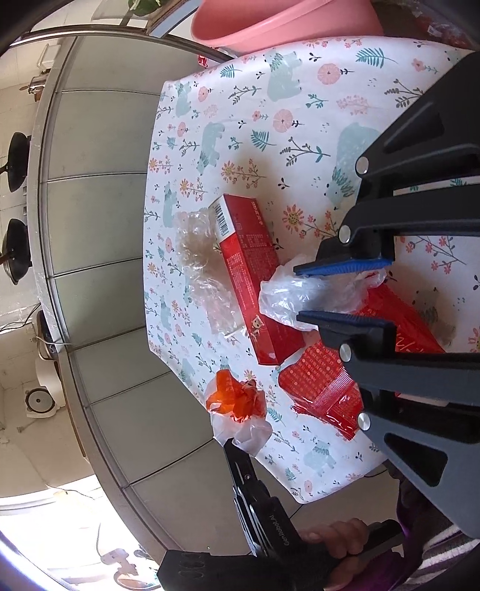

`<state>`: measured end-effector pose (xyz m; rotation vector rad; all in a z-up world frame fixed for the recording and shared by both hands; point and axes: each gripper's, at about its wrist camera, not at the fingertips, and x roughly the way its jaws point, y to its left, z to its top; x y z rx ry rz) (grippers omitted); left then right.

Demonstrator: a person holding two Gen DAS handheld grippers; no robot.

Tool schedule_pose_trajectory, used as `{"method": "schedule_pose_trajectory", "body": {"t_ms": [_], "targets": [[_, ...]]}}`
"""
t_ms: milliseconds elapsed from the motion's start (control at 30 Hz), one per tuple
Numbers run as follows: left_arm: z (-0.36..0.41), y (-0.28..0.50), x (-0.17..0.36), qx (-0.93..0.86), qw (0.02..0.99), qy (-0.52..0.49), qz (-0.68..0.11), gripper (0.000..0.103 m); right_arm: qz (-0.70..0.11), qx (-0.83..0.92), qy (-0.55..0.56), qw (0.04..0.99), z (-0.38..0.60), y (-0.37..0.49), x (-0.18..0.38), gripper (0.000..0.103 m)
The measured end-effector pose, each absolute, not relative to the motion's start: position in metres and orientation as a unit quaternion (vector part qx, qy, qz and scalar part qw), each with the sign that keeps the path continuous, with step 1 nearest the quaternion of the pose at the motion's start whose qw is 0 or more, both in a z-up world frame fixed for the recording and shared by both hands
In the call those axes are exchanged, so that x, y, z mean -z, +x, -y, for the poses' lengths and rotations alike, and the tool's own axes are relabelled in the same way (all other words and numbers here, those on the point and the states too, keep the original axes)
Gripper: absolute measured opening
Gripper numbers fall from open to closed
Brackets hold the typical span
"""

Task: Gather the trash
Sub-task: 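Grasp orange-ribboned plastic bag with left tool while right tool grasps clear plastic bag, then carry both plastic bags over pink basin and open both tools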

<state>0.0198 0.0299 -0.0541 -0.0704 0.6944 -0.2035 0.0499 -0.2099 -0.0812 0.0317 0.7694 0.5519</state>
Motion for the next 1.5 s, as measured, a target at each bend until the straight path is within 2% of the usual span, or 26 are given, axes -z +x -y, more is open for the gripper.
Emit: {"method": "schedule_pose_trajectory", "body": {"t_ms": [167, 467, 1033, 1500], "targets": [[-0.027, 0.021, 0.051, 0.103, 0.936, -0.036, -0.335, 0.003, -0.345, -0.264, 0.019, 0.901, 0.217, 0.045, 0.070, 0.014], [-0.006, 0.023, 0.028, 0.131, 0.942, -0.041, -0.307, 0.003, -0.289, -0.235, 0.035, 0.927, 0.245, 0.036, 0.045, 0.014], [0.073, 0.043, -0.037, 0.205, 0.953, -0.025, -0.221, 0.003, -0.203, -0.137, 0.041, 0.969, 0.311, 0.022, 0.002, 0.014], [0.156, 0.063, -0.067, 0.267, 0.945, -0.010, -0.188, 0.003, -0.134, -0.023, 0.047, 0.990, 0.382, 0.010, -0.028, 0.014]]}}
